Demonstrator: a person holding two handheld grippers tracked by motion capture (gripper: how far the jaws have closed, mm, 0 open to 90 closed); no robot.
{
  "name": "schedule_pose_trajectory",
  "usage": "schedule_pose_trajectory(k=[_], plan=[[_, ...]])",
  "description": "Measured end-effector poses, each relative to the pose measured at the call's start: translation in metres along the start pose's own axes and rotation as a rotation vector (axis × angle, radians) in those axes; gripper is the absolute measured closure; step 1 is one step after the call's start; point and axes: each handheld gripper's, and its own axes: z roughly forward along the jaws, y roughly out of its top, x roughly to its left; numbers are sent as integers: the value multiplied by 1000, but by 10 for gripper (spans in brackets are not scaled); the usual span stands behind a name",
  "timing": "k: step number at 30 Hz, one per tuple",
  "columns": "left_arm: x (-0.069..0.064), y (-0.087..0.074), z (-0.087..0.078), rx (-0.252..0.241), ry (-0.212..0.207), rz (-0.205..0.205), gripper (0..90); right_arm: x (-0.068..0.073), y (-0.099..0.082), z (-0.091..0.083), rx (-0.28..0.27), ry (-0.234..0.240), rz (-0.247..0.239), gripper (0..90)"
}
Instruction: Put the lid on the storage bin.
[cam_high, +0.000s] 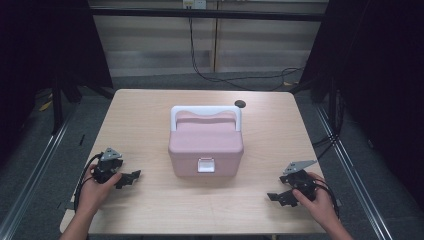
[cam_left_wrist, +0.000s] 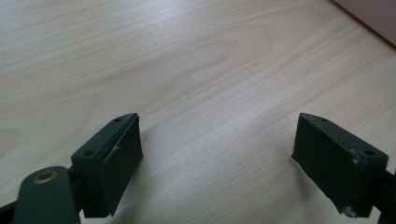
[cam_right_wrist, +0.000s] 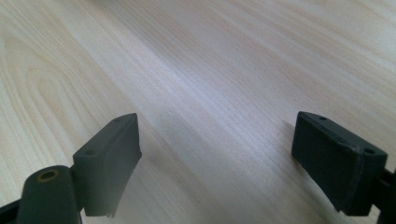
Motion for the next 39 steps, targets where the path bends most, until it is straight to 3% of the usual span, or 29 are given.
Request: schedule_pose_trajectory(k=[6,13,23,39], plan=[[-1,-5,0,-29,1,23,147,2,-10,2,-69,-35,-56,150],[-2,-6,-1,-30,14,25,145,3,-15,2,-95,-56,-82,141],[-2,-6,-1,-29,17,25,144,-1,-24,4,-182,-44,-90,146],[-3,-6,-1,-29,26,23,137,-3,-23,4,-181,-47,-93,136]])
